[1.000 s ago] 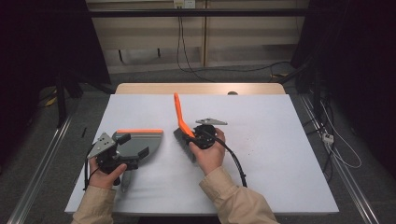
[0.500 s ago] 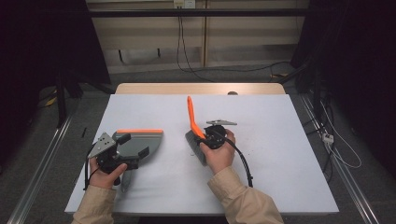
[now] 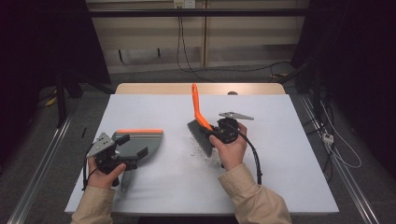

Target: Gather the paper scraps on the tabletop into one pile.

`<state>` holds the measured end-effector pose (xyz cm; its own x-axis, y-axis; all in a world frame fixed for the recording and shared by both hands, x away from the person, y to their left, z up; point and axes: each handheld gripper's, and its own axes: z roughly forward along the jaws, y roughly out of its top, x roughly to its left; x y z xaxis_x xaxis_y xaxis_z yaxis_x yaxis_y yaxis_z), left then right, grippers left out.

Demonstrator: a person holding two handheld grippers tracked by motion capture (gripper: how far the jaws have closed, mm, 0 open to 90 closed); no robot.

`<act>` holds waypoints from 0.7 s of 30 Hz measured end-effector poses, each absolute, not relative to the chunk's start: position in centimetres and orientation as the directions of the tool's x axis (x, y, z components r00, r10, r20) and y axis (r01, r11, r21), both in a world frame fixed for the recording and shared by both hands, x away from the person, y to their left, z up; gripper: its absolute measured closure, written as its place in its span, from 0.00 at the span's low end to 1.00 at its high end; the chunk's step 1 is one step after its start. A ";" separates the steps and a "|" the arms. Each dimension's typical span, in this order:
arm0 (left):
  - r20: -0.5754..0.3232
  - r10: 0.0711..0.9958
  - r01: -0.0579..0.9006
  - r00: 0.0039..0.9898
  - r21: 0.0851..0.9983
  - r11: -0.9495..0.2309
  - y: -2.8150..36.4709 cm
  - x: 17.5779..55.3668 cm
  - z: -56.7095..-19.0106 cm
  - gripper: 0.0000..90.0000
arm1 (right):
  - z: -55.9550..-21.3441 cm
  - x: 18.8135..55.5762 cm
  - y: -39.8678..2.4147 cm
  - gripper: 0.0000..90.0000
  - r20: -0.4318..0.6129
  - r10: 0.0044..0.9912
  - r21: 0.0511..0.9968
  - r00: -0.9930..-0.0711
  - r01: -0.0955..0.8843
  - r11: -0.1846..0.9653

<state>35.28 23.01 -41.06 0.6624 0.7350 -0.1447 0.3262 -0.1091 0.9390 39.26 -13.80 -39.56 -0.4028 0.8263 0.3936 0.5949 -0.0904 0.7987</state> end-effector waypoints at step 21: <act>-0.166 0.718 0.378 0.676 0.914 -0.145 23.8 33.8 -41.4 0.07 | -40.5 39.2 -20.5 0.79 0.229 0.906 0.834 -0.357 0.551 0.006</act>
